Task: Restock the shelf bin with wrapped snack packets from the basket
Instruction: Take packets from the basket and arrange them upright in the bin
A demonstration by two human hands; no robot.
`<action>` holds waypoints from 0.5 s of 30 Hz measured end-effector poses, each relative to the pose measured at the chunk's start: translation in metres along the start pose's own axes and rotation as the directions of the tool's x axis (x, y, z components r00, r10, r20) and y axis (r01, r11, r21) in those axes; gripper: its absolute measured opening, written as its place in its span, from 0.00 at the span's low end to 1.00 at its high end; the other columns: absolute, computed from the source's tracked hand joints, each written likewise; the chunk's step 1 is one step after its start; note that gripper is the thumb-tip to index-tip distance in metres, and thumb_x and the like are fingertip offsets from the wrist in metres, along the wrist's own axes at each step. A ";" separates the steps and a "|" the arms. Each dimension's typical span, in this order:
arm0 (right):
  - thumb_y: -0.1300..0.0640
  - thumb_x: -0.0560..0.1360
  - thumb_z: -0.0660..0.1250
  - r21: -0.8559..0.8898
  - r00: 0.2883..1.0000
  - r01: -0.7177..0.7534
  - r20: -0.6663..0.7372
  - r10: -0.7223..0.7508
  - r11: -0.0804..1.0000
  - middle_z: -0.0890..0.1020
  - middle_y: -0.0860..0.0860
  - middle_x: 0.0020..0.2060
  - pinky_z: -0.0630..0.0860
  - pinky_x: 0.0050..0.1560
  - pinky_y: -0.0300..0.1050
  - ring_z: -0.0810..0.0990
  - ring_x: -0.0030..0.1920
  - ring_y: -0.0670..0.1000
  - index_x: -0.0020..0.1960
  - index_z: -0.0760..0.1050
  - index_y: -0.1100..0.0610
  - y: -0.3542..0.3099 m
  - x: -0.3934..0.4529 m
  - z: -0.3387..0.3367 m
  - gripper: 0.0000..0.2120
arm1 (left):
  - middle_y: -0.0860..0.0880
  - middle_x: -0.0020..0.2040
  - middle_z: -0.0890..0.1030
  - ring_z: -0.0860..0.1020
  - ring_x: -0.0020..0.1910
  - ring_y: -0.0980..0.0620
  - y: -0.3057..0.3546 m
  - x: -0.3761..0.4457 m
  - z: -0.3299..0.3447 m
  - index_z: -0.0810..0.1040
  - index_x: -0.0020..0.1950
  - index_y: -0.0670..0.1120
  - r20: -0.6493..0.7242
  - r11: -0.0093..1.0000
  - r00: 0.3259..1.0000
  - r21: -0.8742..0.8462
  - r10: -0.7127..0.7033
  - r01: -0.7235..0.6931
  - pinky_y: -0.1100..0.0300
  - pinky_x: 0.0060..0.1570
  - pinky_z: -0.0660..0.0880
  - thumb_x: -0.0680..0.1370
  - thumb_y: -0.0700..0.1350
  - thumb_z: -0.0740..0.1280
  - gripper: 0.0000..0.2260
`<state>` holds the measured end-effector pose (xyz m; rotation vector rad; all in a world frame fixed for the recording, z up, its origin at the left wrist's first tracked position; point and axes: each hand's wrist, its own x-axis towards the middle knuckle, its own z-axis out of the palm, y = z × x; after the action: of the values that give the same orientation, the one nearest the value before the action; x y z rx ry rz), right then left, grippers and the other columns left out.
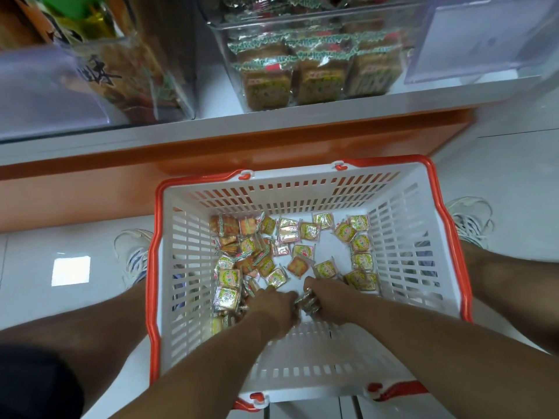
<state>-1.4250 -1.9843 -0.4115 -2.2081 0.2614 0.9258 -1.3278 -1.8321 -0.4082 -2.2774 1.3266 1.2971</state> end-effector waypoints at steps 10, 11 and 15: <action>0.45 0.68 0.75 0.245 0.997 -0.062 -0.039 0.074 0.967 0.84 0.45 0.49 0.77 0.46 0.42 0.82 0.48 0.47 0.59 0.70 0.46 -0.014 -0.011 -0.034 0.23 | 0.47 0.46 0.84 0.83 0.44 0.49 -0.003 0.000 -0.033 0.80 0.49 0.48 0.061 0.806 0.984 -0.565 -0.170 0.175 0.62 0.39 0.76 0.80 0.49 0.63 0.08; 0.44 0.69 0.75 0.283 0.995 -0.069 -0.048 0.085 0.957 0.84 0.45 0.51 0.78 0.49 0.44 0.82 0.50 0.47 0.61 0.71 0.47 -0.020 -0.014 -0.045 0.24 | 0.49 0.41 0.84 0.82 0.38 0.52 -0.005 -0.004 -0.043 0.79 0.44 0.47 0.057 0.701 0.982 -0.693 -0.182 0.171 0.65 0.32 0.74 0.82 0.48 0.62 0.10; 0.54 0.71 0.77 0.493 0.991 -0.103 -0.022 0.130 0.864 0.86 0.46 0.38 0.79 0.33 0.41 0.84 0.34 0.46 0.55 0.71 0.50 -0.044 -0.035 -0.098 0.18 | 0.50 0.29 0.77 0.72 0.26 0.52 -0.013 -0.024 -0.084 0.76 0.32 0.48 0.083 0.263 0.958 -0.952 -0.274 0.158 0.60 0.28 0.66 0.80 0.41 0.60 0.17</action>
<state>-1.3781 -2.0232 -0.3164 -1.7571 0.5953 0.7589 -1.2736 -1.8564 -0.3432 -3.0718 -0.0143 2.2881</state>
